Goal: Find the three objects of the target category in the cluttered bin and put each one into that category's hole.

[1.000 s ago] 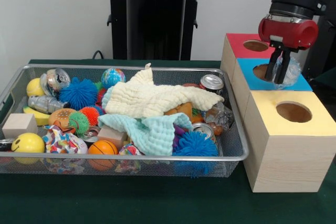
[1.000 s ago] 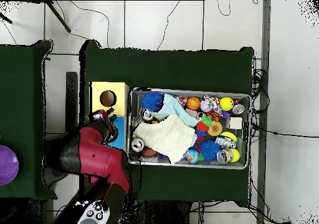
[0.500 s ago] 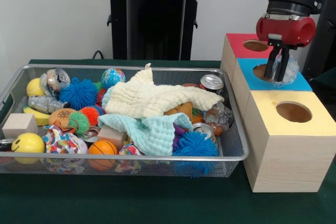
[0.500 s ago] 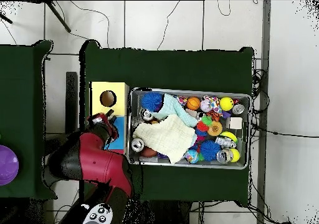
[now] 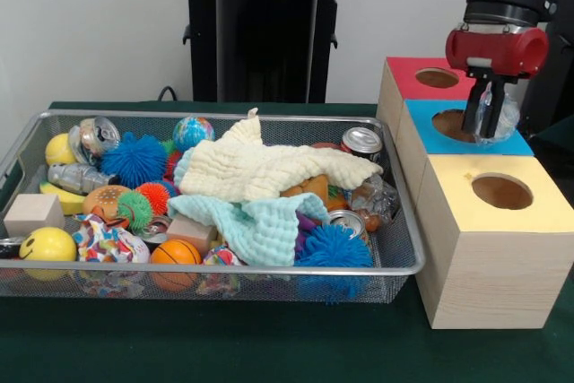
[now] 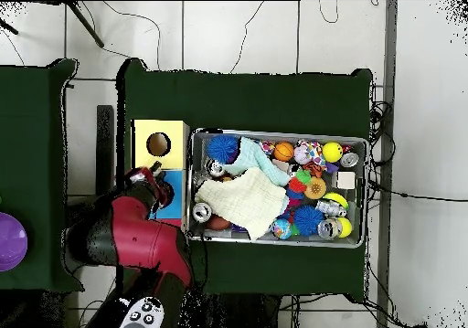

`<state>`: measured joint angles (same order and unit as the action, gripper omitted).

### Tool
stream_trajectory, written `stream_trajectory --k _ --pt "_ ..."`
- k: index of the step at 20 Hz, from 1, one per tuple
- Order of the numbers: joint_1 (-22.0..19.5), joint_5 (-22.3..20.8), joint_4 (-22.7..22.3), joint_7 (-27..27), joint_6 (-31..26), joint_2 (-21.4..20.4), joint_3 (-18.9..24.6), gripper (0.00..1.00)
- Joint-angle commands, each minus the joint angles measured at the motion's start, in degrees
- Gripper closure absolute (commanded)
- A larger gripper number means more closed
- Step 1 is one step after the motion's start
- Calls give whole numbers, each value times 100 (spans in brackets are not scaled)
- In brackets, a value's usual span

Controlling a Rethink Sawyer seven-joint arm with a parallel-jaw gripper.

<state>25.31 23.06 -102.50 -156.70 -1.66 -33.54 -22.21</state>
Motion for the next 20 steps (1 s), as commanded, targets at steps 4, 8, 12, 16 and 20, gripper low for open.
stream_trajectory --k 4,8,12,16,20 --pt "-333 -657 -1225 -319 20 133 1005 100" --pt "-488 -826 -1406 -377 252 46 1151 100" --pt "-669 -1013 -1570 -465 455 -16 1267 100" --pt "-758 -1114 -1655 -467 537 -32 1286 100" --pt "-621 -1041 -1633 -570 665 72 1200 100"
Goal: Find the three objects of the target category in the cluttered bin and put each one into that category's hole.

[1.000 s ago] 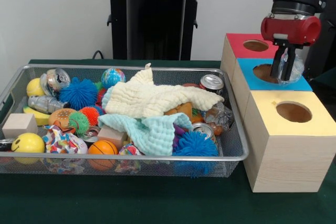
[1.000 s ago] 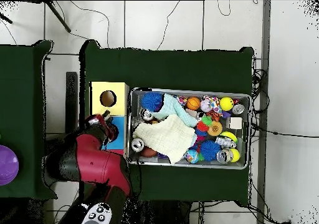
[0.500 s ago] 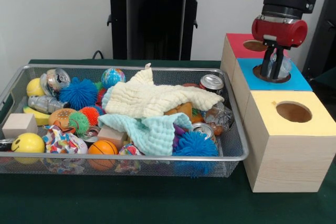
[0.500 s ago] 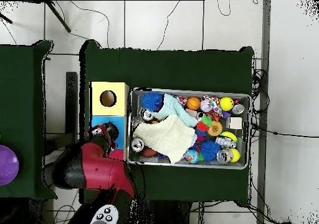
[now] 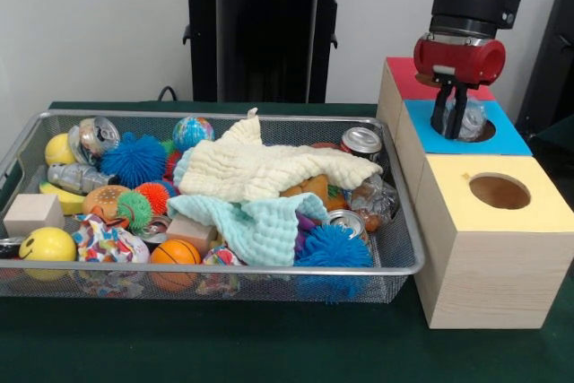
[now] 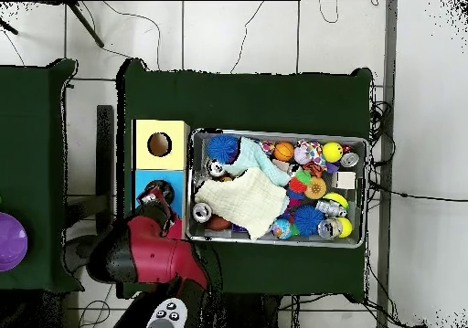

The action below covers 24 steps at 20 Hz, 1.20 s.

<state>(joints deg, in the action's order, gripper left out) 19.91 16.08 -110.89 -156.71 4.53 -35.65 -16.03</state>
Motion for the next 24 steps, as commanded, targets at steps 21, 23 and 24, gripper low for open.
stream_trajectory --k 21,23,24 --pt "-447 -461 -696 -282 -237 42 701 0" --pt "-492 -458 -645 -219 -457 -87 664 0" --pt "-481 -442 -606 -210 -541 -115 646 0"
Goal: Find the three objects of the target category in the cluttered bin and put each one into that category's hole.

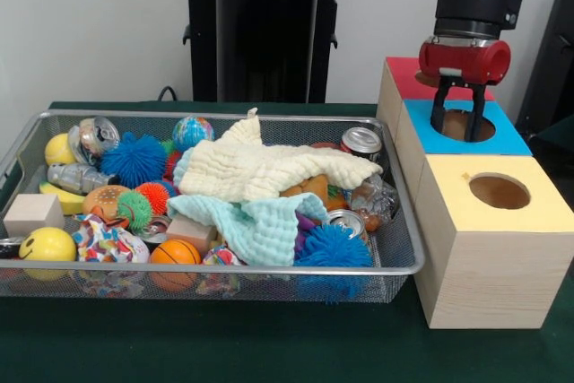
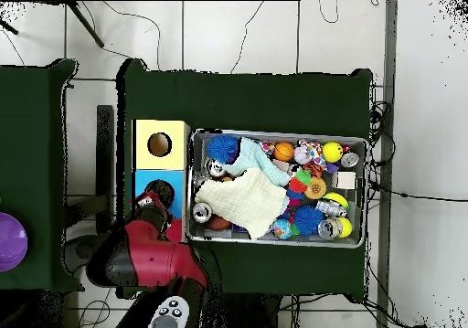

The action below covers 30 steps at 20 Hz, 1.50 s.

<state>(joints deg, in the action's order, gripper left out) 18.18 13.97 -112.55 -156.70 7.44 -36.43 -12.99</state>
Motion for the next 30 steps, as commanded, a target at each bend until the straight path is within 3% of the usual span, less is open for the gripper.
stream_trajectory --k 1,6,9,13,20,24,30 --pt "-322 -220 -403 -198 -897 -60 338 0" --pt "-386 -194 -242 -132 -1179 -148 341 0" --pt "-523 -208 -128 13 -1708 -471 319 0" --pt "-533 -252 341 213 -2913 -918 43 0" --pt "-735 -372 846 219 -3552 -955 95 0" --pt "-1240 -419 869 404 -3311 -850 383 0" --pt "-2435 -861 1321 1406 -3545 -583 1021 0"
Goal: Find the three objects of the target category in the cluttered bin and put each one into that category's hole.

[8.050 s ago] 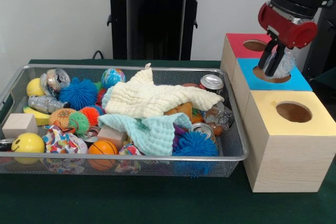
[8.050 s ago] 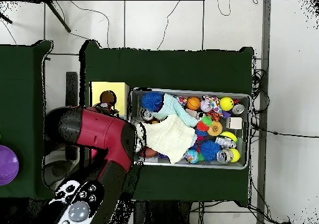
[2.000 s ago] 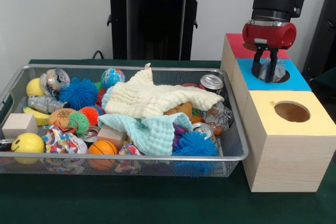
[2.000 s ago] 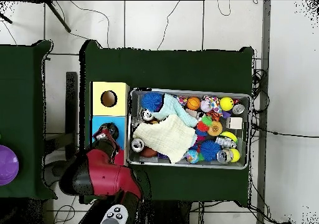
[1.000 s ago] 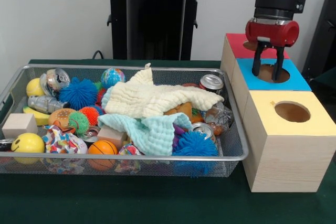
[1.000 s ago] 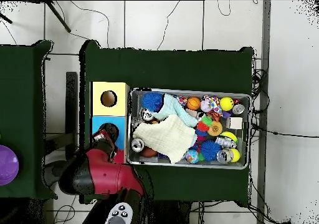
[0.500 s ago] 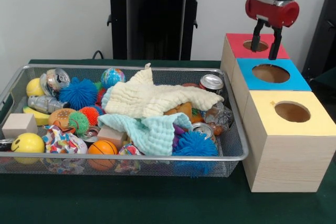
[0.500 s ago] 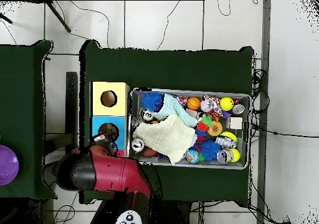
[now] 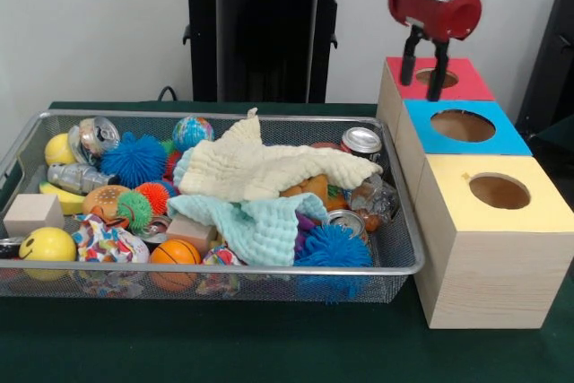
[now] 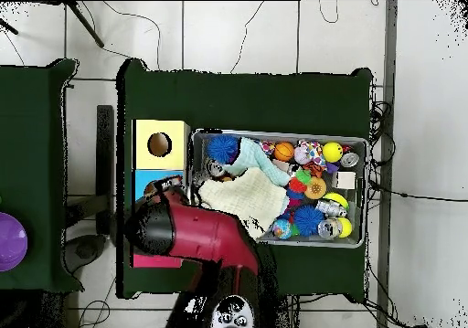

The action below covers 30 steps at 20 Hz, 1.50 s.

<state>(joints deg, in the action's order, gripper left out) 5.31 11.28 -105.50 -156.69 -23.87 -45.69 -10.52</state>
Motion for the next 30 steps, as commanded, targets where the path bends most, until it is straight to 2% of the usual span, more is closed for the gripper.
stream_trajectory --k 1,8,13,22,30 --pt "-1340 -649 665 1499 -410 394 880 0" --pt "-2314 -1251 1156 1683 -427 795 1359 0" --pt "-2787 -1655 1472 1691 -321 1169 1640 0" --pt "-3339 -2190 1385 1482 -68 1254 2007 0" --pt "-4397 -2723 1064 1871 49 1217 2709 0"
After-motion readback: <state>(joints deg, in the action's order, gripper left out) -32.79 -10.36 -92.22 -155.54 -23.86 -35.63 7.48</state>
